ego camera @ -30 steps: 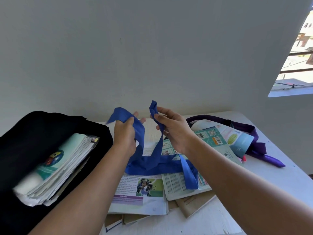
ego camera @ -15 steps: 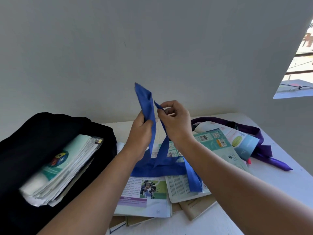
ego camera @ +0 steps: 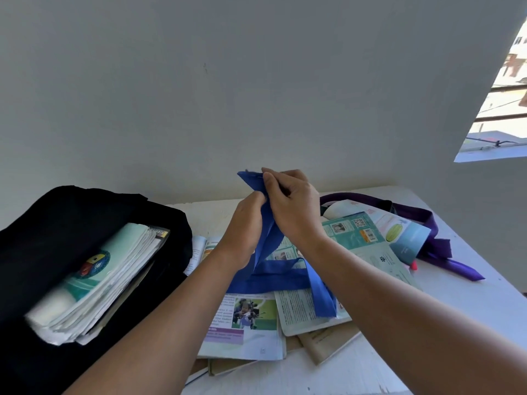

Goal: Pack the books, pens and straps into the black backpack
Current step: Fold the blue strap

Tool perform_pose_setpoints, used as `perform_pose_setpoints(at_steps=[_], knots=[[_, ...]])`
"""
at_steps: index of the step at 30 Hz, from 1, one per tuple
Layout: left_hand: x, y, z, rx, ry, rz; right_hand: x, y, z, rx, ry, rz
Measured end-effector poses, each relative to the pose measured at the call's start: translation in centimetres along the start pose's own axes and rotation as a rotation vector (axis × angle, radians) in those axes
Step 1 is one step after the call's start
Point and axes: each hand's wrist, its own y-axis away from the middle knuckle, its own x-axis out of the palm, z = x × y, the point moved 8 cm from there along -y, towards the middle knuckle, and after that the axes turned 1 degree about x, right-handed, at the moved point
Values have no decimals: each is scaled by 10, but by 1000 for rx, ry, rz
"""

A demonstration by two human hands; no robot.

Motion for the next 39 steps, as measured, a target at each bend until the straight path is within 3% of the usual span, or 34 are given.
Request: perform_pose_setpoints(at_steps=[3,9,18,26,30,31,36,39], knots=[[1,-2,4,-14,74,2,6,1,5,-44,86,60],[-3,-6,0,63,-19,-84,-3,-9,2,-10,109,50],[-8,-4,-5,24,187,-120,-14,-5,1,-12,80,-44],[-21,-6,-21,10,277,-227,7,11,18,-129,60,219],[-43,-13,-32,-10,351,-317,-5,6,1,29,-159,69],[-45,-13,-35,-16,364,-320,-2,7,-5,92,-192,104],[-37,-8,-49,-19,417,-186,42,31,-17,337,-343,600],[-38,-8,-62,68,363,-145,48,30,-13,326,-424,587]])
